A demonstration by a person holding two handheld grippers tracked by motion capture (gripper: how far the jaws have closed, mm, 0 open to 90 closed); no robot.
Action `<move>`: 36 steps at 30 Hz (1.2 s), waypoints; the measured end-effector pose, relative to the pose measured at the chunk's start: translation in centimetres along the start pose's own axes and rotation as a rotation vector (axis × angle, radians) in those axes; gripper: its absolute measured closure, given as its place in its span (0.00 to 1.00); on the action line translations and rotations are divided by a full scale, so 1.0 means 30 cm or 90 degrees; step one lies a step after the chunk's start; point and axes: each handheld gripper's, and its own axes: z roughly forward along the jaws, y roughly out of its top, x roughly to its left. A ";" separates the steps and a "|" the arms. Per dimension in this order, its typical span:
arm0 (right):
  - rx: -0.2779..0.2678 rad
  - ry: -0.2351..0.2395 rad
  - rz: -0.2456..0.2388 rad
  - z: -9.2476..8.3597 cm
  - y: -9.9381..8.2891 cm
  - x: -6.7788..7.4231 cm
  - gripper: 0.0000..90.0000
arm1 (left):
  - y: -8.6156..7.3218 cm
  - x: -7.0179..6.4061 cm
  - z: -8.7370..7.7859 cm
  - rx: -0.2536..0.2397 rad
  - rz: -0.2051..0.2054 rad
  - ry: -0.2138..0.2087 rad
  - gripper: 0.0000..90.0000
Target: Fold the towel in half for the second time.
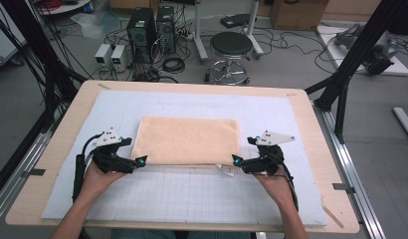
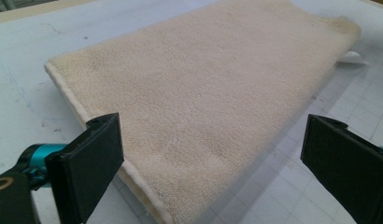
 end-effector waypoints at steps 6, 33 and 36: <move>0.007 -0.001 -0.002 0.002 -0.002 0.002 0.14 | 0.000 -0.002 -0.003 -0.002 0.004 0.002 0.07; 0.000 -0.017 -0.016 -0.078 -0.042 0.035 0.14 | -0.027 -0.042 -0.095 -0.024 0.008 0.009 0.07; -0.004 -0.019 -0.015 -0.090 -0.047 0.038 0.14 | -0.031 -0.047 -0.107 -0.028 0.006 0.012 0.07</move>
